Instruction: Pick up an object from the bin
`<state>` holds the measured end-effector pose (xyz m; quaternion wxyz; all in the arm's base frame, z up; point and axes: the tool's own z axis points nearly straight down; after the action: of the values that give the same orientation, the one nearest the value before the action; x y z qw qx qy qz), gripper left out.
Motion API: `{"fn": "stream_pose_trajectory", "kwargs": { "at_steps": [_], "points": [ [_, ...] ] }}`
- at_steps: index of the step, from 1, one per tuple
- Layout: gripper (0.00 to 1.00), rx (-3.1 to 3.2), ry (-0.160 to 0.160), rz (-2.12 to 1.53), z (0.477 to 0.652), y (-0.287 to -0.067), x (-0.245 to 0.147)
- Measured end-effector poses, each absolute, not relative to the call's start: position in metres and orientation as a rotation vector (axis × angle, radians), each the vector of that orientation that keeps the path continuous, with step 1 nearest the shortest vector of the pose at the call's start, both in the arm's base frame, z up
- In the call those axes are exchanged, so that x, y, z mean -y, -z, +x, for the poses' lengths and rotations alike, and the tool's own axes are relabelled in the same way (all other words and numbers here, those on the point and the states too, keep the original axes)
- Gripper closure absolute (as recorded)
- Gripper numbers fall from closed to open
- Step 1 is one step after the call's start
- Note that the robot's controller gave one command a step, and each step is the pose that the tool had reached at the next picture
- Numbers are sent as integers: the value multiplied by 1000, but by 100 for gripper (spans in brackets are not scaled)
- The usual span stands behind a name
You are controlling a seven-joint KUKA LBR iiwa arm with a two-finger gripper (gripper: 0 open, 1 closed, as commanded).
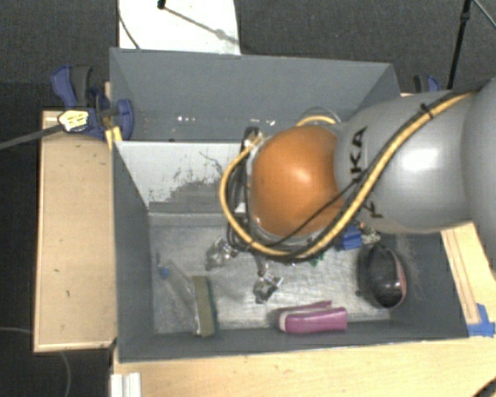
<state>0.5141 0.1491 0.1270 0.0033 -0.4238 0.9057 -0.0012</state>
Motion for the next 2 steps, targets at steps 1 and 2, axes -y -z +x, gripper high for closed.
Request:
{"fn": "stream_pose_trajectory", "kwargs": {
  "at_steps": [1, 2],
  "points": [
    [0, -2692, -1, -1601, 536, -155, -181],
    [0, -2453, -4, -1960, 533, -107, -232]
  ]
}}
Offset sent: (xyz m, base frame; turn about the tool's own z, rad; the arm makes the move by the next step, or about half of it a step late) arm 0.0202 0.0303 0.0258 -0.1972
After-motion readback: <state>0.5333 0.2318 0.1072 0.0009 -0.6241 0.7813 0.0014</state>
